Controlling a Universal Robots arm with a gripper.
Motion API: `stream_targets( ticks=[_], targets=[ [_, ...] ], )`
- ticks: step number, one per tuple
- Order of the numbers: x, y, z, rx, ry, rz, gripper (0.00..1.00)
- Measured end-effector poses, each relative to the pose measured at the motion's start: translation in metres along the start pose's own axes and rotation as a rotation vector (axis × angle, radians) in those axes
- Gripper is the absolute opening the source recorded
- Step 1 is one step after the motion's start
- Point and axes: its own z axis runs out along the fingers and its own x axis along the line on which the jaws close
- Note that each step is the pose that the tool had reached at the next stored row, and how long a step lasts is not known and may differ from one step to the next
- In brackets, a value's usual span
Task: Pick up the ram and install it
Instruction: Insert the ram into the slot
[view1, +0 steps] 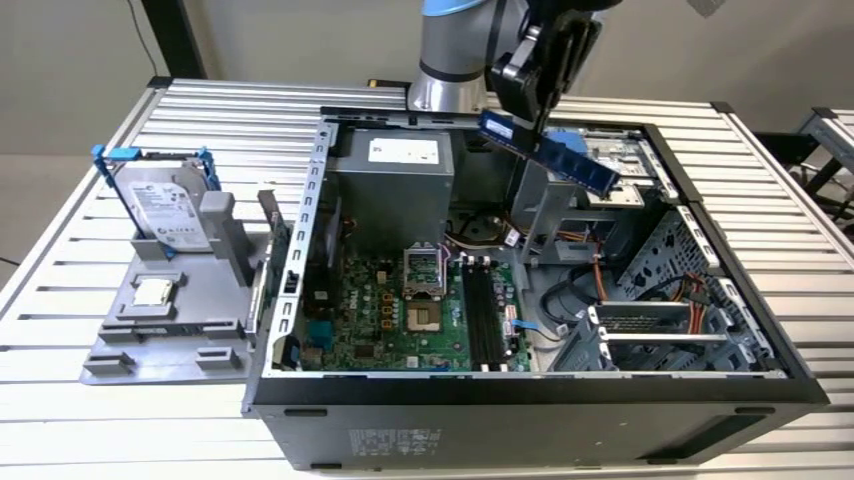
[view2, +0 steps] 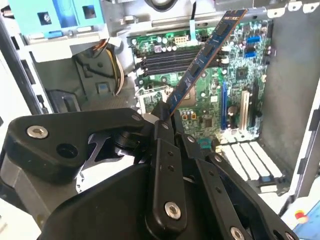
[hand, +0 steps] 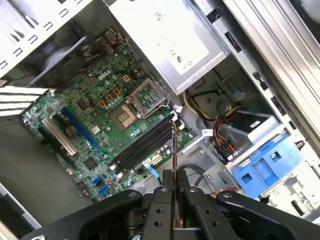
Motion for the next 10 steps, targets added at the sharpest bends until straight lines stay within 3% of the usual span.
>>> stream_targets(
  ticks=[10],
  targets=[
    [0.0000, 0.0000, 0.0004, 0.0026, 0.0040, 0.182, 0.00]
  ],
)
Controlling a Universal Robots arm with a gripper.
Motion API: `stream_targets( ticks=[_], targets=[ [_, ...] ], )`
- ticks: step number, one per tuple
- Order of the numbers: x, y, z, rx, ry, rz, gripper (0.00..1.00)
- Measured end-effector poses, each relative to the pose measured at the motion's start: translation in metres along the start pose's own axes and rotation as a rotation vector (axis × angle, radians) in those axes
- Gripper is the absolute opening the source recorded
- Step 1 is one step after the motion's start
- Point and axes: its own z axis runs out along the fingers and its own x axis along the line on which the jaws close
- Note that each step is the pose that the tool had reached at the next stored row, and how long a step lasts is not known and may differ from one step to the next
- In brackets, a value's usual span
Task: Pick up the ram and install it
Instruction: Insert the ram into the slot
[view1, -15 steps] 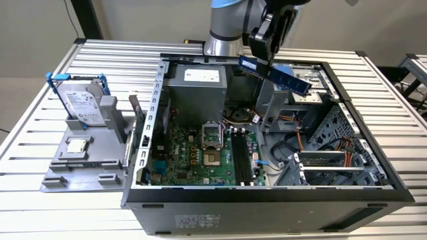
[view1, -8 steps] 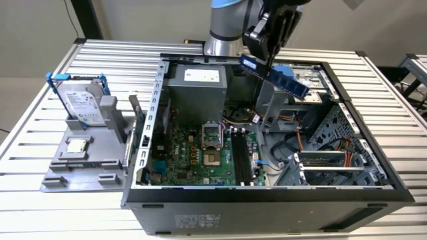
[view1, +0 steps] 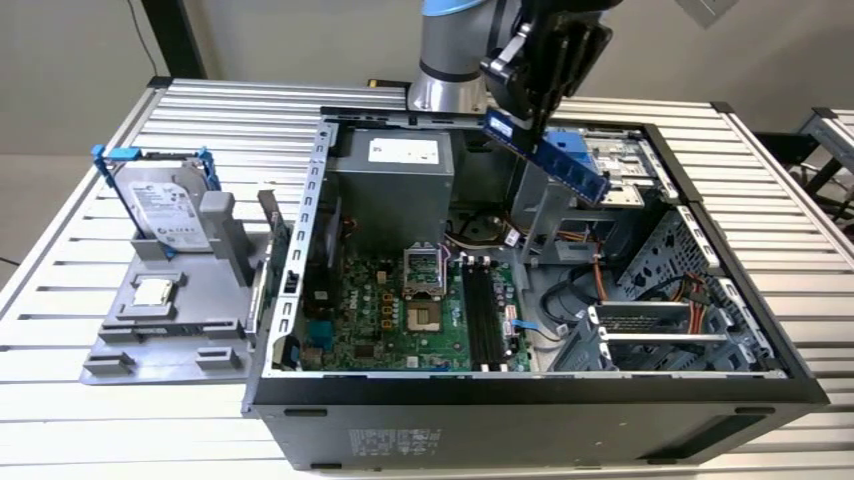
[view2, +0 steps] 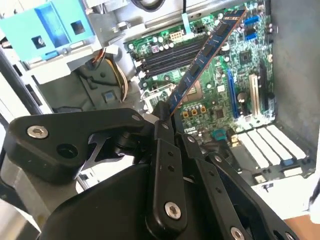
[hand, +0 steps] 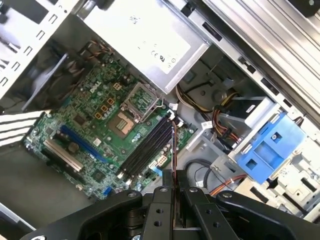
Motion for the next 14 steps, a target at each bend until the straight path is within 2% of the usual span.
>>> stream_targets(
  ticks=[14],
  targets=[
    [0.0000, 0.0000, 0.0004, 0.0036, 0.0057, 0.255, 0.00]
  ],
)
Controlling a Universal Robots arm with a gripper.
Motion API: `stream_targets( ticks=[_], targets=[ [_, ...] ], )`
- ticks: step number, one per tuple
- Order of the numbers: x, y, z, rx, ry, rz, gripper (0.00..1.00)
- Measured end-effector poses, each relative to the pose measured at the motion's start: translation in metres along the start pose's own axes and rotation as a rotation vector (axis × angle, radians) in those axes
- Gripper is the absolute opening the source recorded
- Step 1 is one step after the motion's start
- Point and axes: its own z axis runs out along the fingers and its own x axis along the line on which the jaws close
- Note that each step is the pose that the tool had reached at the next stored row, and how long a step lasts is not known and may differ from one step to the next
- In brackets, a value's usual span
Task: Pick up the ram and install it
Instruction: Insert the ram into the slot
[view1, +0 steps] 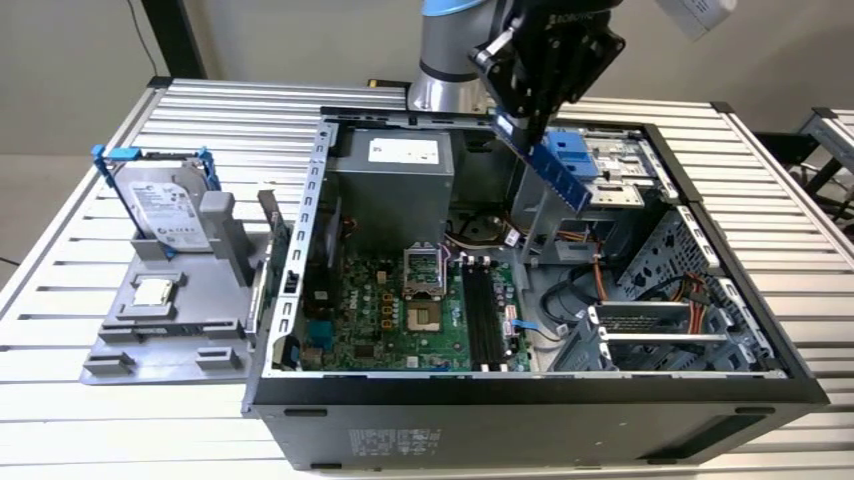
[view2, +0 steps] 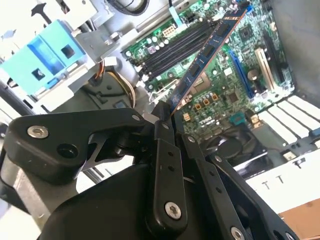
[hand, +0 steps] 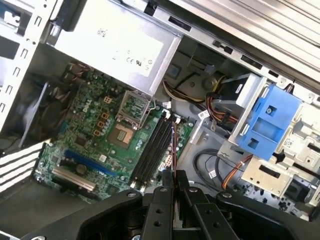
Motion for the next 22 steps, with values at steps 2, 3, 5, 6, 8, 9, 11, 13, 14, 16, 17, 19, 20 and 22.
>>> stream_targets(
  ticks=[2, 3, 5, 6, 8, 9, 11, 13, 14, 16, 17, 19, 20, 22],
  targets=[
    [0.0000, 0.0000, 0.0001, 0.0006, 0.0008, 0.037, 0.00],
    [0.0000, 0.0000, 0.0001, 0.0008, 0.0012, 0.055, 0.00],
    [0.0000, 0.0000, 0.0002, 0.0013, 0.0021, 0.090, 0.00],
    [0.0000, 0.0000, 0.0003, 0.0016, 0.0024, 0.109, 0.00],
    [0.0000, 0.0000, 0.0003, 0.0021, 0.0033, 0.145, 0.00],
    [0.0000, 0.0000, 0.0003, 0.0024, 0.0037, 0.163, 0.00],
    [0.0000, 0.0000, 0.0004, 0.0029, 0.0045, 0.200, 0.00],
    [0.0000, 0.0000, 0.0004, 0.0034, 0.0053, 0.236, 0.00],
    [0.0000, 0.0000, 0.0004, 0.0037, 0.0058, 0.254, 0.00],
    [0.0000, 0.0000, 0.0004, 0.0043, 0.0066, 0.291, 0.00],
    [0.0000, 0.0000, 0.0005, 0.0045, 0.0070, 0.309, 0.00],
    [0.0000, 0.0000, 0.0005, 0.0050, 0.0078, 0.346, 0.00],
    [0.0000, 0.0000, 0.0005, 0.0052, 0.0082, 0.363, 0.00],
    [0.0000, 0.0000, 0.0006, 0.0058, 0.0090, 0.400, 0.00]
  ],
)
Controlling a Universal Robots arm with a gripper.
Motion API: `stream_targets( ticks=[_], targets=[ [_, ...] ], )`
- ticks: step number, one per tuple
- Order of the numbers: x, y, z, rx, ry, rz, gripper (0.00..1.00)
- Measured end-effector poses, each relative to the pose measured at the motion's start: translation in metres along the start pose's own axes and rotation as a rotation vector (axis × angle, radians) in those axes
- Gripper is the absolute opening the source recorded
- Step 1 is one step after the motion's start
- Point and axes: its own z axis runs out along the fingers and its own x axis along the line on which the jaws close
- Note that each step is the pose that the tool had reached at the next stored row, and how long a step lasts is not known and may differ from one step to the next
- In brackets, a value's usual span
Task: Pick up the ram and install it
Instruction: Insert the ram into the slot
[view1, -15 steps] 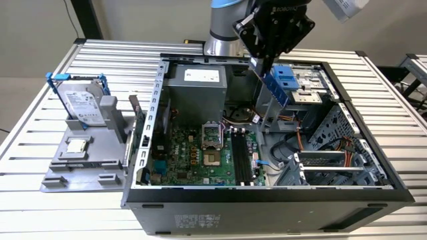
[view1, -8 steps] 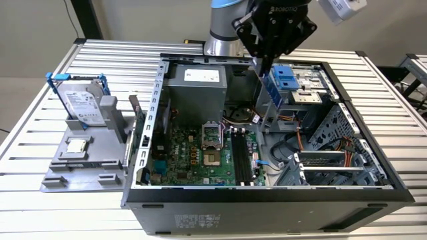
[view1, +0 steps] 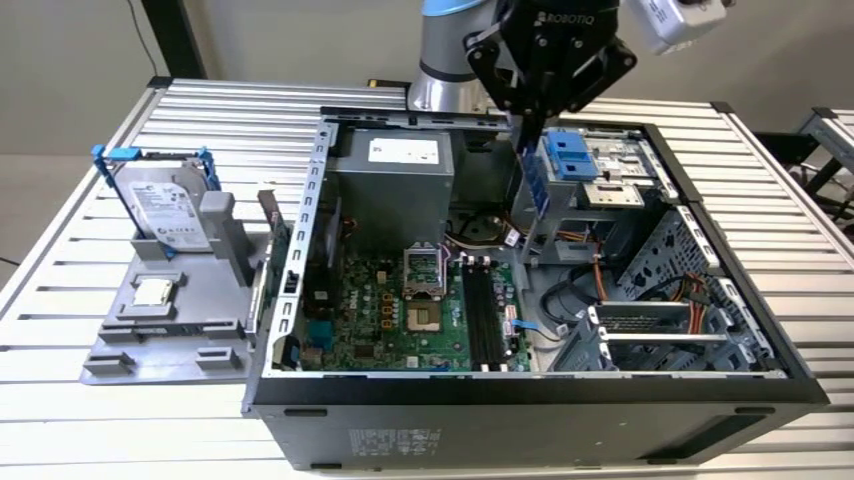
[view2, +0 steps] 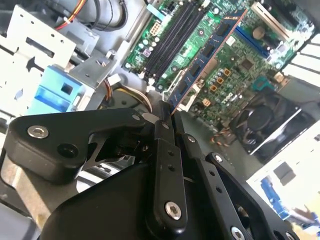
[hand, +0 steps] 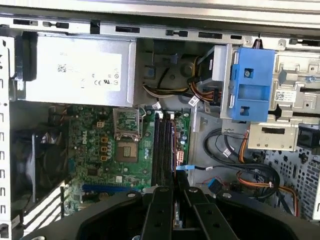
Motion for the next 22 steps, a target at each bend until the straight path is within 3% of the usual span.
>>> stream_targets(
  ticks=[4, 6, 18, 22],
  targets=[
    [0.0000, 0.0000, 0.0003, 0.0007, 0.0013, 0.059, 0.00],
    [0.0000, 0.0000, 0.0008, 0.0010, 0.0014, 0.060, 0.00],
    [-0.0139, 0.0004, 0.0229, 0.0009, 0.0016, 0.074, 0.00],
    [-0.0147, 0.0005, 0.0301, 0.0011, 0.0017, 0.075, 0.00]
  ],
)
